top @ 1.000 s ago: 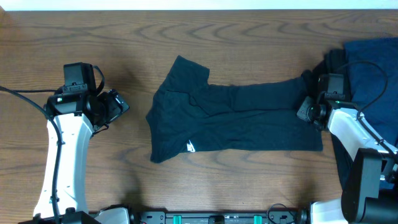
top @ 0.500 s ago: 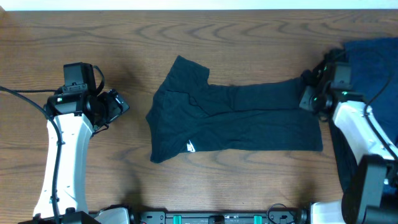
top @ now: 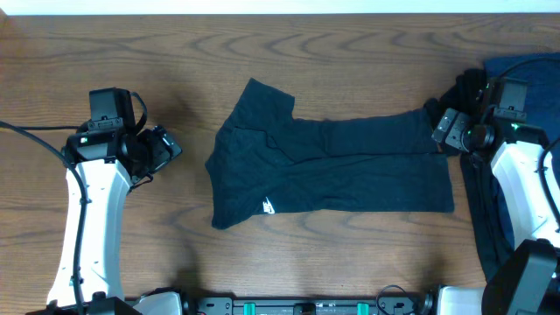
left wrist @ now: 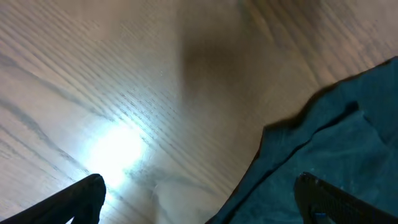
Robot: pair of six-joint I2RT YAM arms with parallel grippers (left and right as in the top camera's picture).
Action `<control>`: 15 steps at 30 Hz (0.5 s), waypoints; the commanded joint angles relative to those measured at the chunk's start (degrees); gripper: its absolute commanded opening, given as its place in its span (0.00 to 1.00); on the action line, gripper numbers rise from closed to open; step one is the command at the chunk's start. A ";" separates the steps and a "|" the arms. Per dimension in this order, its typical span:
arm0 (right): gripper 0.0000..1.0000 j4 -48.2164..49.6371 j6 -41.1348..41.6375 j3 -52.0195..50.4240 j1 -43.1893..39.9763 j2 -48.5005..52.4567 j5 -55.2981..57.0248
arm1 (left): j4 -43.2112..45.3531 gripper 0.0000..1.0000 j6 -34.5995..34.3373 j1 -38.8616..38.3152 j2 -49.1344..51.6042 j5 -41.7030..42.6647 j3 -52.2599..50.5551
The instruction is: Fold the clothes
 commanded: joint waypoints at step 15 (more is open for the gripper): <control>0.99 -0.04 -0.20 0.09 -0.37 -0.15 0.83 | 2.36 0.98 -1.90 0.09 0.17 9.88 -1.49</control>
